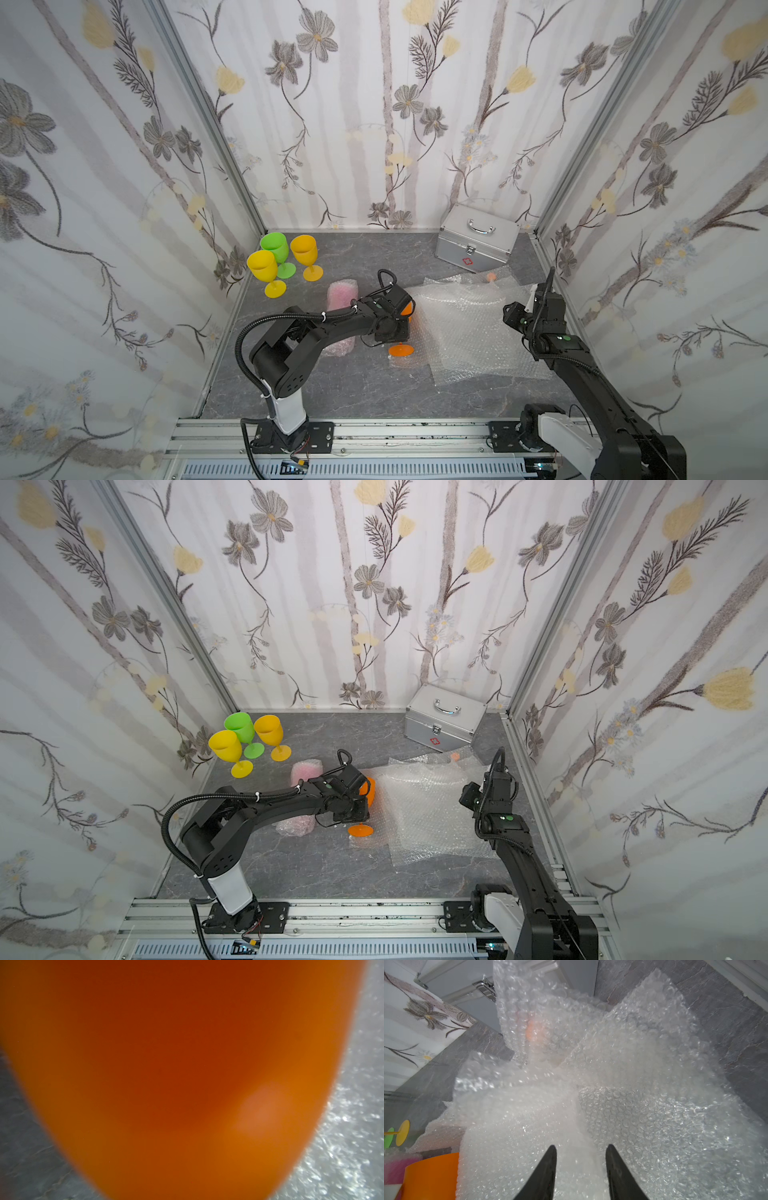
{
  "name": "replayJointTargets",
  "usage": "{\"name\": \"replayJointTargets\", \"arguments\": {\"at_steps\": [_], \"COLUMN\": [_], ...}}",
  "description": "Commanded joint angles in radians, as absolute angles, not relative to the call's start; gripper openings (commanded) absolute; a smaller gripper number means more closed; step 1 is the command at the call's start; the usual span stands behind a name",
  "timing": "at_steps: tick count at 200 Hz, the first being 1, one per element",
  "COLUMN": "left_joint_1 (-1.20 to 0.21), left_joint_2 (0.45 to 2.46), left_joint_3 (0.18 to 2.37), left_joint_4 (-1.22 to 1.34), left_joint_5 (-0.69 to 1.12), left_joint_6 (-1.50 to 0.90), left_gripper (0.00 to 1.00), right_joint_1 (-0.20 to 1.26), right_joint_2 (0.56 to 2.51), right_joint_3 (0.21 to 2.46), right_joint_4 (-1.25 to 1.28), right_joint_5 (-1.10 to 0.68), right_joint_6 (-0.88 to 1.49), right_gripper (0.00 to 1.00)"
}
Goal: Unpack wine glasses from bubble wrap
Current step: Pick up the wine glass from the bubble wrap.
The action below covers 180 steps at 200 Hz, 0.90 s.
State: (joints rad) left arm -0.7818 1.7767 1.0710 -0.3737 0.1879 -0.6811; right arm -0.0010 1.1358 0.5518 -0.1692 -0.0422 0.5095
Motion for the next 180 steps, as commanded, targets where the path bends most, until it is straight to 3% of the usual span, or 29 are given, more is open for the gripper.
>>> {"name": "replayJointTargets", "arguments": {"at_steps": [1, 32, 78, 119, 162, 180], "left_joint_1": [-0.781, -0.781, -0.778, -0.776, -0.777, -0.778], "left_joint_2": [1.753, 1.708, 1.655, 1.681, 1.753, 1.770], "left_joint_3": [1.069, 1.066, 1.042, 1.040, 1.052, 1.051], "left_joint_4": [-0.399, -0.422, -0.433, -0.398, -0.380, -0.390], "left_joint_5": [0.179, 0.156, 0.130, 0.182, 0.225, 0.219], "left_joint_6": [-0.678, -0.659, -0.620, -0.624, -0.629, -0.626], "left_gripper": [0.32, 0.27, 0.18, 0.33, 0.32, 0.27], "right_joint_1": [-0.019, -0.030, -0.009, 0.063, 0.096, 0.098], "right_joint_2": [1.114, 1.070, 1.102, 1.138, 1.160, 1.162], "right_joint_3": [0.579, 0.616, 0.668, 0.681, 0.675, 0.673], "right_joint_4": [-0.194, -0.216, -0.214, -0.193, -0.172, -0.168], "right_joint_5": [0.002, -0.004, -0.145, -0.143, -0.145, -0.146], "right_joint_6": [0.487, 0.470, 0.446, 0.450, 0.462, 0.462], "right_gripper": [0.45, 0.46, 0.45, 0.45, 0.44, 0.44]}}
